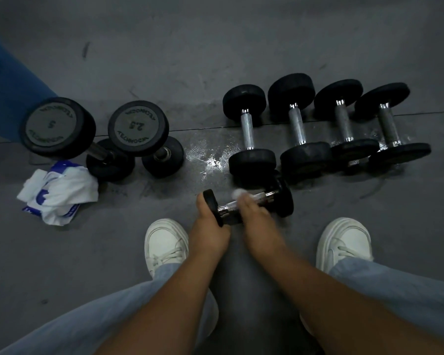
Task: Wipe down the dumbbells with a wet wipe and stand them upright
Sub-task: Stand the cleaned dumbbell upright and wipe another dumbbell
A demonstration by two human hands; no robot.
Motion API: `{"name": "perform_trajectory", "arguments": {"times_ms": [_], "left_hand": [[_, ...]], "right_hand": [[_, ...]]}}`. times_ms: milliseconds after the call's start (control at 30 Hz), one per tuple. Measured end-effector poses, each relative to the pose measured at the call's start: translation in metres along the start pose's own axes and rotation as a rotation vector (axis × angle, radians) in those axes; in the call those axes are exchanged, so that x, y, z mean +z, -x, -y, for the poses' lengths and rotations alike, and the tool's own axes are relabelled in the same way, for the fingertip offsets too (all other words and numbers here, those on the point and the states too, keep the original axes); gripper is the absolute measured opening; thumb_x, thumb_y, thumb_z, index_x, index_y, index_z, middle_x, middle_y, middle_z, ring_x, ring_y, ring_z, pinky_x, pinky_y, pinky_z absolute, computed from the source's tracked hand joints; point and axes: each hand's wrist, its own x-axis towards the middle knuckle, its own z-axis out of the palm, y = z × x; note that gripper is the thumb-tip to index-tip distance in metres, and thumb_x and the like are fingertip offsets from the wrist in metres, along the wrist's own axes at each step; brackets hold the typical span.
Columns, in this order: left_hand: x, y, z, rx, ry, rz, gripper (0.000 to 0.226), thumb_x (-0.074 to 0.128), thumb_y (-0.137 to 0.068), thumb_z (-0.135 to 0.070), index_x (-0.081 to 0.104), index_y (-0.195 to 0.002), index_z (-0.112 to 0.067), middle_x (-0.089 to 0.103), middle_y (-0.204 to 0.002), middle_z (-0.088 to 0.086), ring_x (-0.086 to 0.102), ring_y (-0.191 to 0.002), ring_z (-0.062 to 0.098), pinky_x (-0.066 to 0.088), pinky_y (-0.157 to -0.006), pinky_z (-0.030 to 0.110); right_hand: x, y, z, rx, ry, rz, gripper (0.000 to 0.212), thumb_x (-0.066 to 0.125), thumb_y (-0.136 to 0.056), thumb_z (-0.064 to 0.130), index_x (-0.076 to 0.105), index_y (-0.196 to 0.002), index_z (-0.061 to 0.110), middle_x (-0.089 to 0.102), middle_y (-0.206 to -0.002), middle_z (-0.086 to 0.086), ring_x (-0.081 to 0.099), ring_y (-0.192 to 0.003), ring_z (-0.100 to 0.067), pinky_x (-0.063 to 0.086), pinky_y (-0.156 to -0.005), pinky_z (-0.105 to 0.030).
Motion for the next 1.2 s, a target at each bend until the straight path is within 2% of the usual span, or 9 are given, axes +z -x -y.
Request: {"name": "perform_trajectory", "arguments": {"times_ms": [267,433,533,667,800,900,967,1067,1200], "left_hand": [[-0.026,-0.021,-0.003,-0.074,0.0,0.151,0.059,0.07,-0.069,-0.036,0.043,-0.121,-0.025,0.066,-0.107,0.006,0.063,-0.097,0.03,0.053,-0.086,0.037],[-0.009,0.002,-0.002,-0.081,-0.03,-0.045,0.083,0.064,-0.084,-0.04,0.016,-0.151,-0.029,0.065,-0.123,0.01,0.063,-0.109,0.035,0.049,-0.086,0.038],[-0.001,0.005,0.001,-0.006,-0.034,-0.018,0.084,0.061,-0.088,-0.026,0.007,-0.152,-0.028,0.065,-0.12,0.015,0.065,-0.103,0.036,0.05,-0.08,0.037],[-0.009,-0.004,0.004,0.029,-0.098,0.035,0.085,0.062,-0.086,-0.02,0.008,-0.152,-0.024,0.064,-0.12,0.019,0.063,-0.105,0.038,0.051,-0.085,0.038],[-0.014,-0.009,-0.001,0.031,-0.101,0.05,0.081,0.063,-0.087,-0.022,0.013,-0.15,-0.021,0.063,-0.123,0.018,0.062,-0.109,0.037,0.048,-0.087,0.037],[-0.017,-0.015,-0.001,0.031,-0.107,0.083,0.081,0.064,-0.086,-0.022,0.014,-0.15,-0.019,0.062,-0.125,0.018,0.061,-0.111,0.037,0.049,-0.089,0.038],[-0.018,-0.019,-0.002,0.021,-0.104,0.081,0.079,0.063,-0.085,-0.022,0.016,-0.149,-0.019,0.062,-0.125,0.017,0.06,-0.112,0.037,0.048,-0.089,0.038],[-0.017,-0.019,-0.002,0.027,-0.114,0.068,0.079,0.064,-0.085,-0.023,0.017,-0.149,-0.019,0.062,-0.124,0.019,0.06,-0.111,0.038,0.048,-0.088,0.038],[-0.015,-0.017,-0.001,0.039,-0.103,0.043,0.078,0.064,-0.085,-0.024,0.017,-0.147,-0.02,0.063,-0.123,0.017,0.06,-0.111,0.038,0.049,-0.09,0.039]], "right_hand": [[-0.008,-0.002,0.002,-0.019,-0.005,0.123,0.06,0.041,-0.092,0.005,0.032,-0.149,0.024,0.035,-0.152,0.002,0.045,-0.128,-0.029,0.039,-0.106,-0.04],[0.001,0.017,0.004,0.154,0.083,0.003,0.071,0.039,-0.092,0.003,0.015,-0.153,0.032,0.017,-0.159,0.004,0.054,-0.109,-0.032,0.048,-0.092,-0.041],[0.007,0.019,0.02,-0.041,0.161,0.172,0.066,0.037,-0.097,0.009,0.009,-0.154,0.029,0.001,-0.162,0.005,0.051,-0.115,-0.034,0.049,-0.09,-0.044],[-0.005,0.012,-0.001,0.257,0.196,0.013,0.061,0.038,-0.099,0.014,0.013,-0.153,0.025,-0.001,-0.163,0.004,0.053,-0.117,-0.028,0.047,-0.088,-0.038],[-0.002,0.02,0.011,0.049,0.251,0.142,0.078,0.041,-0.092,0.005,-0.002,-0.154,0.026,-0.013,-0.162,0.001,0.053,-0.112,-0.029,0.047,-0.085,-0.039],[-0.013,0.015,0.0,0.14,0.073,-0.039,0.079,0.048,-0.083,0.001,0.019,-0.151,0.027,0.02,-0.158,-0.003,0.055,-0.114,-0.03,0.049,-0.085,-0.041],[-0.016,0.014,0.004,0.186,-0.069,-0.258,0.051,0.051,-0.083,0.004,0.048,-0.131,0.021,0.044,-0.134,-0.007,0.059,-0.1,-0.031,0.047,-0.073,-0.038],[-0.015,0.005,0.011,0.213,-0.11,-0.325,0.018,0.048,-0.086,0.01,0.057,-0.1,0.017,0.051,-0.11,-0.005,0.057,-0.088,-0.028,0.036,-0.066,-0.03],[-0.005,-0.002,0.017,0.218,0.032,-0.2,0.028,0.048,-0.084,0.004,0.057,-0.109,0.01,0.046,-0.123,-0.011,0.048,-0.106,-0.03,0.044,-0.084,-0.037]]}}
